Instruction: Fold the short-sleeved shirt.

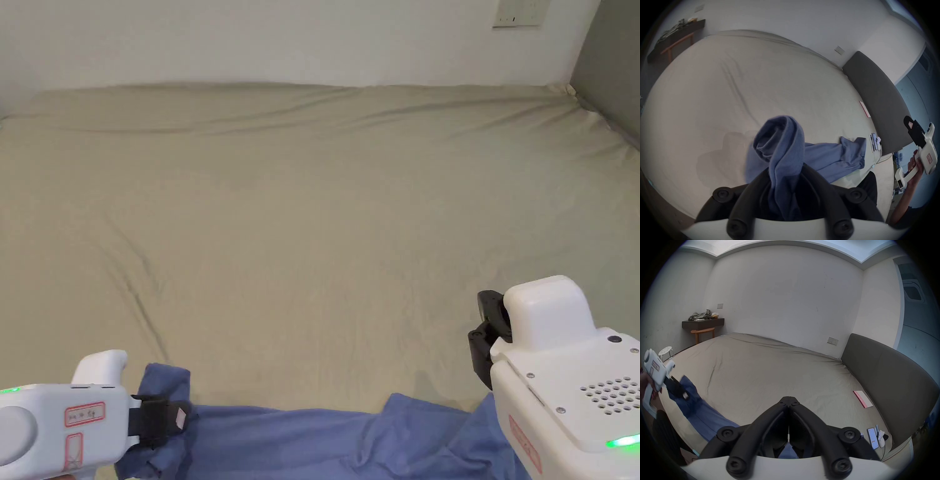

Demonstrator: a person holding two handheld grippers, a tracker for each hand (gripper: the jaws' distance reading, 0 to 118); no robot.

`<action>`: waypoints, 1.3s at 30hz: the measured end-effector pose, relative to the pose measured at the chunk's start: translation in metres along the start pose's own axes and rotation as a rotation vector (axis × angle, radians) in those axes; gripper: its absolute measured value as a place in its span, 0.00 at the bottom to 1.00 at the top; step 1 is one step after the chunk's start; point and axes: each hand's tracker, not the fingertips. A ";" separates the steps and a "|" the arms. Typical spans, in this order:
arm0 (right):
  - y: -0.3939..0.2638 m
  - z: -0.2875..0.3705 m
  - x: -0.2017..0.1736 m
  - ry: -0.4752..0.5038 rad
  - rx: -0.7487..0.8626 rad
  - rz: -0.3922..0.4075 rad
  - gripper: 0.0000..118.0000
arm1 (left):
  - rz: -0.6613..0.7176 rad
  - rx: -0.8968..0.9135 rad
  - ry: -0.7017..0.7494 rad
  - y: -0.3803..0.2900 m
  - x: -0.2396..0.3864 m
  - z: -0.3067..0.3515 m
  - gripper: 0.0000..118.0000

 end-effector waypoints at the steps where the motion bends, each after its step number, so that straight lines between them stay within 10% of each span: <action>1: -0.001 0.001 0.003 -0.001 0.001 -0.007 0.02 | 0.001 -0.018 -0.002 -0.001 0.007 -0.013 0.07; 11: -0.017 0.002 0.033 -0.030 -0.034 -0.086 0.02 | 0.016 -0.135 0.070 -0.026 0.058 -0.108 0.14; 15: -0.022 0.001 0.039 -0.035 -0.043 -0.095 0.02 | 0.114 -0.142 -0.142 -0.033 0.073 -0.116 0.91; 19: -0.022 0.000 0.040 -0.041 -0.052 -0.079 0.02 | 0.154 -0.060 -0.348 -0.025 0.083 -0.088 0.88; 23: -0.020 0.001 0.040 -0.040 -0.047 -0.088 0.02 | 0.029 0.099 -0.186 -0.009 0.076 -0.046 0.67; 27: -0.018 0.001 0.037 -0.037 -0.043 -0.084 0.02 | -0.132 0.208 0.093 -0.011 0.064 -0.032 0.00; 39: -0.014 0.009 0.023 -0.006 -0.054 -0.057 0.02 | -0.383 0.103 0.236 -0.089 0.090 -0.120 0.00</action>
